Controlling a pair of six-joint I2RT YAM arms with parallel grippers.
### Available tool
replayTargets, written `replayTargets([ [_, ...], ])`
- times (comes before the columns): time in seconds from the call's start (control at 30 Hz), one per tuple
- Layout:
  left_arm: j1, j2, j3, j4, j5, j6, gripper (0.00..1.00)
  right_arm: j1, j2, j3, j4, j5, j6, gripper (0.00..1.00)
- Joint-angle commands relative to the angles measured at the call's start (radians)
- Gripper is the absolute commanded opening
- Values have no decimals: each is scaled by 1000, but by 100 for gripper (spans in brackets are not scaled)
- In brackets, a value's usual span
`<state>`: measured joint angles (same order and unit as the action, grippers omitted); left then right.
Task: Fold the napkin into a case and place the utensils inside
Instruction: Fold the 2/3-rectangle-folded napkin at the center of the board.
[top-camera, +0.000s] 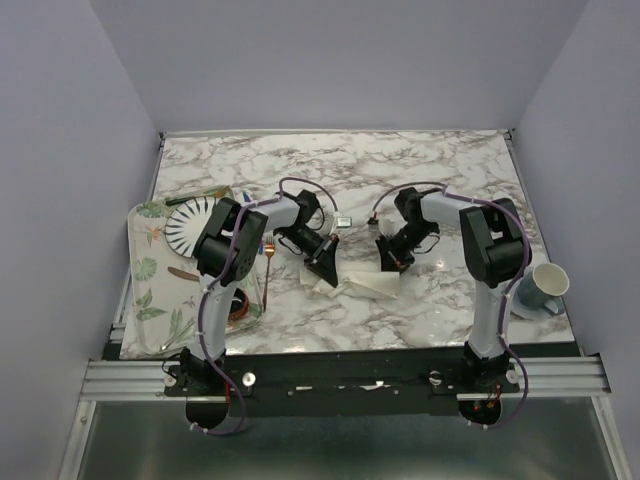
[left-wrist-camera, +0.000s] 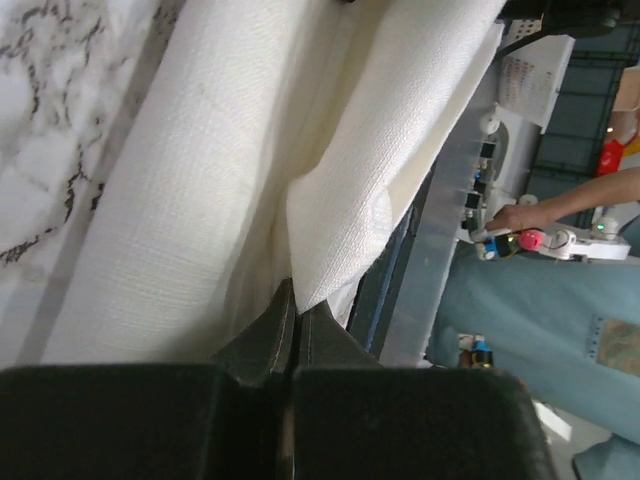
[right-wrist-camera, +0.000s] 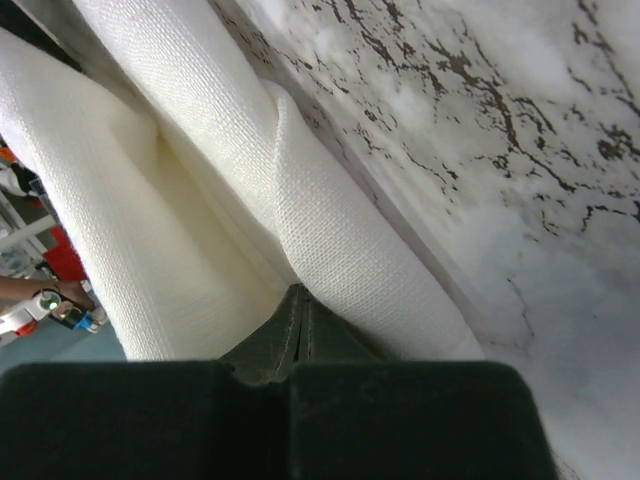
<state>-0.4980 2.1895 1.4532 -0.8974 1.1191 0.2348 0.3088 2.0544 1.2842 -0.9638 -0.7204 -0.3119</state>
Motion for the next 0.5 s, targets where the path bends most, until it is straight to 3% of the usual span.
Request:
replayTargets([
  [0.0,29,61,-1,-1,67,-54,0,7,9,33,17,114,-66,1],
  [0.13,39,91,4,-12,54,-55,0,6,-23,75,-12,101,-73,4],
  [0.47,45,138,26,-21,35,-54,0,0,-189,176,-84,101,-196,42],
])
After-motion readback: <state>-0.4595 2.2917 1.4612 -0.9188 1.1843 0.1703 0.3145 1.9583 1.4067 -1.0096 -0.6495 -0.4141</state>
